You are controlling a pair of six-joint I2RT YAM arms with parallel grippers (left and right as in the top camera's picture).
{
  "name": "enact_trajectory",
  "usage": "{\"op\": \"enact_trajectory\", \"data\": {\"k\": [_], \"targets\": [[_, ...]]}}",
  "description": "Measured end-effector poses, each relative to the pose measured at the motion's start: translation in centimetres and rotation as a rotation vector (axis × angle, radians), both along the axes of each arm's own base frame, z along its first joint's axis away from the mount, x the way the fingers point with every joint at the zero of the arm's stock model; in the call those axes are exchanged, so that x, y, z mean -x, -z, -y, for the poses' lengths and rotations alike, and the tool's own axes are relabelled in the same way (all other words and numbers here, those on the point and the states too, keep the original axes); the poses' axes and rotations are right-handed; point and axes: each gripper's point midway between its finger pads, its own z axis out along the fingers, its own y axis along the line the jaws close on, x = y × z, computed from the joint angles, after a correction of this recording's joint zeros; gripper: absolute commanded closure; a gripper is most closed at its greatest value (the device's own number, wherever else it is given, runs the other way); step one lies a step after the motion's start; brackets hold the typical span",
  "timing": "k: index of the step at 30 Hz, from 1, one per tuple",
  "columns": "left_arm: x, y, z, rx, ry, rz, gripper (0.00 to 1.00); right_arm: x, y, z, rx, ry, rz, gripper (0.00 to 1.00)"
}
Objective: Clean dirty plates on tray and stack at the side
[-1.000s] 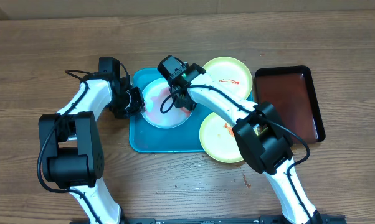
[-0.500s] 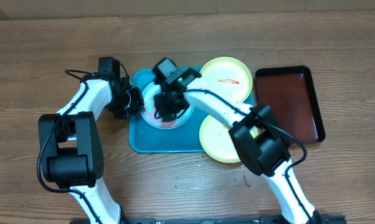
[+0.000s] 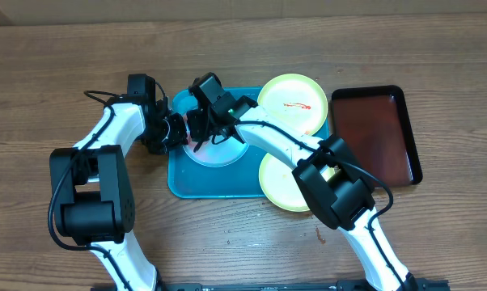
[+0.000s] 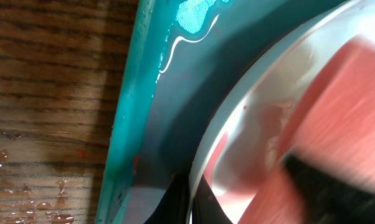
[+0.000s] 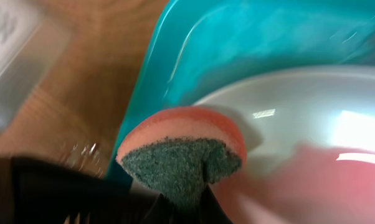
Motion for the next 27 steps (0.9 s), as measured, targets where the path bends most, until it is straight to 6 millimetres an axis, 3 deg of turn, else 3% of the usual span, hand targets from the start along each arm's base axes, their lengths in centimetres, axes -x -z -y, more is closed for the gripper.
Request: {"op": "enact_trajectory", "data": {"k": [5,11,13,20,24,27], "targets": [[0.0,0.0,0.0,0.000,0.000,0.000,0.96,-2.2,0.3,2.1,0.093,0.101,0.082,0.96],[0.0,0.0,0.0,0.000,0.000,0.000,0.96,-3.8,1.3,6.8,0.290,0.229,0.146,0.96],[0.0,0.0,0.0,0.000,0.000,0.000,0.96,-3.8,1.6,8.7,0.384,0.267,0.164,0.96],[-0.1,0.0,0.0,0.000,0.000,0.003,0.96,-1.8,1.5,11.9,0.566,0.252,0.097,0.96],[-0.1,0.0,0.0,0.000,0.000,0.003,0.96,-0.1,0.4,11.6,0.559,0.185,-0.001,0.96],[0.0,0.0,0.0,0.000,0.001,0.001,0.96,0.8,-1.4,9.5,0.461,0.100,-0.062,0.96]]}}
